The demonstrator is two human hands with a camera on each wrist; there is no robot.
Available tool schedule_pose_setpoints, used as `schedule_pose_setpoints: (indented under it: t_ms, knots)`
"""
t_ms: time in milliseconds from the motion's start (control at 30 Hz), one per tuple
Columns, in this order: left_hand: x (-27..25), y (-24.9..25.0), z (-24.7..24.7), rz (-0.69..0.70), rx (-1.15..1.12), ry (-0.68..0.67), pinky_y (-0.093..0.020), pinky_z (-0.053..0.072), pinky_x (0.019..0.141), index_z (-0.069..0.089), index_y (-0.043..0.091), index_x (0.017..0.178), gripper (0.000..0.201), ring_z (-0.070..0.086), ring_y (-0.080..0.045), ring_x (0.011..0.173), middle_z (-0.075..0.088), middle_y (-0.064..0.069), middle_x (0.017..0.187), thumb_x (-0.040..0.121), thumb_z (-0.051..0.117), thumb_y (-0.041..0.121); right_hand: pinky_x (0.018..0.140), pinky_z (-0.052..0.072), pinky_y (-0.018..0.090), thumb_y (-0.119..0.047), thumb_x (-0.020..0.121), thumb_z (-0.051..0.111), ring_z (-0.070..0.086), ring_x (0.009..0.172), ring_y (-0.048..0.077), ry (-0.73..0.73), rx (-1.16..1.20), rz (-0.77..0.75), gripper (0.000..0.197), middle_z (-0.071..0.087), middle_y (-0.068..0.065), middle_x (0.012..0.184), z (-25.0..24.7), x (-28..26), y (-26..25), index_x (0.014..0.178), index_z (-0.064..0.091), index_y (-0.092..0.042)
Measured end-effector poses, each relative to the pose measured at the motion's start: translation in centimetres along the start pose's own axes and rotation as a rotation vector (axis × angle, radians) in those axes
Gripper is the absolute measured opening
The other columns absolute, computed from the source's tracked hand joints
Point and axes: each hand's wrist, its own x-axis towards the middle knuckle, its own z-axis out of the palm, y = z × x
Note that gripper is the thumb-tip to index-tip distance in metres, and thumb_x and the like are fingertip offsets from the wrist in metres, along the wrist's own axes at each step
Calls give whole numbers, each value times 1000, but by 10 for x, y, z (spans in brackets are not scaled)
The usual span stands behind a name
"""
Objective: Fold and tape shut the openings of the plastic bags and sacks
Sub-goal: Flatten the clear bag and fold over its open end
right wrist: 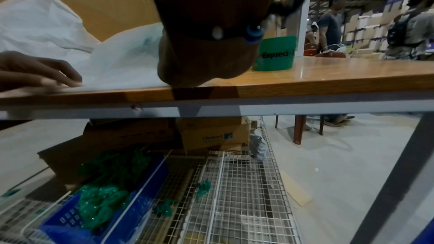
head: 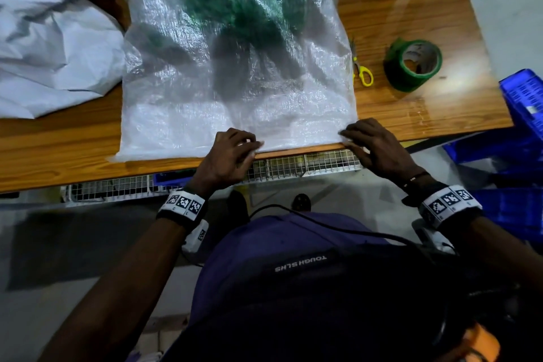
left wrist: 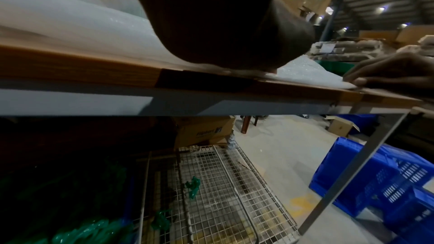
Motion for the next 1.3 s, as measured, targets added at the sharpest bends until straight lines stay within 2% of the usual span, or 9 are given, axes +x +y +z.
schedule_pose_setpoints:
  t_ms: [167,367,500,600,767,900,1067,1200,1300]
  knots:
    - [-3,-10,-1,3,52,14,-41,42,83,77,12,117,38,57,-28,102,68,-8,116,96,67,43,91,45,39,-26,106,60,56,109,33,2,12,22,33,70,13,119,-2,4,3,127,72,-4]
    - [2,-11,1,95,221,109,-42,42,76,77,8,107,24,62,-31,85,70,-11,101,101,68,30,85,44,32,-23,107,60,57,103,29,12,90,101,27,73,11,111,-5,17,4,119,75,-5]
    - [11,0,-11,-75,208,65,-41,38,78,71,14,97,31,62,-27,77,68,-3,87,105,57,40,69,54,41,-35,104,65,66,72,23,26,294,279,20,71,9,84,-21,28,-2,109,73,-17]
    - [25,2,-25,-334,-34,18,-32,47,67,58,15,109,33,67,-16,68,70,8,76,99,68,45,56,53,41,-34,91,83,65,55,21,92,412,358,22,68,5,68,-27,36,-1,93,68,-19]
    - [47,-6,-38,-614,-112,7,-32,46,55,42,19,109,75,63,-14,62,65,5,70,66,96,48,65,48,43,-46,83,87,60,75,21,113,91,379,29,64,-3,83,-28,47,4,86,68,-24]
    - [53,-15,-39,-677,-178,-17,-44,56,60,42,20,105,84,65,-19,64,66,1,74,54,100,53,73,48,39,-6,82,78,61,94,29,93,85,256,28,63,2,105,-15,62,-24,106,69,-15]
    - [55,-17,-40,-643,-156,-40,-39,51,58,43,18,99,81,62,-20,65,63,1,74,55,98,56,88,45,36,-9,103,63,57,106,22,87,367,128,11,64,2,111,54,104,-96,111,70,-13]
    - [49,-24,-39,-540,-144,-62,-46,52,60,42,22,93,69,61,-22,66,60,4,71,64,90,62,87,42,52,-28,99,72,61,95,11,133,436,281,5,72,-16,96,92,132,-125,99,75,-32]
    - [36,-29,-51,-419,-205,-114,-45,52,66,49,21,96,53,60,-13,69,63,7,77,75,89,49,84,49,52,-35,95,78,66,93,2,176,508,320,6,77,-19,94,98,136,-123,90,80,-32]
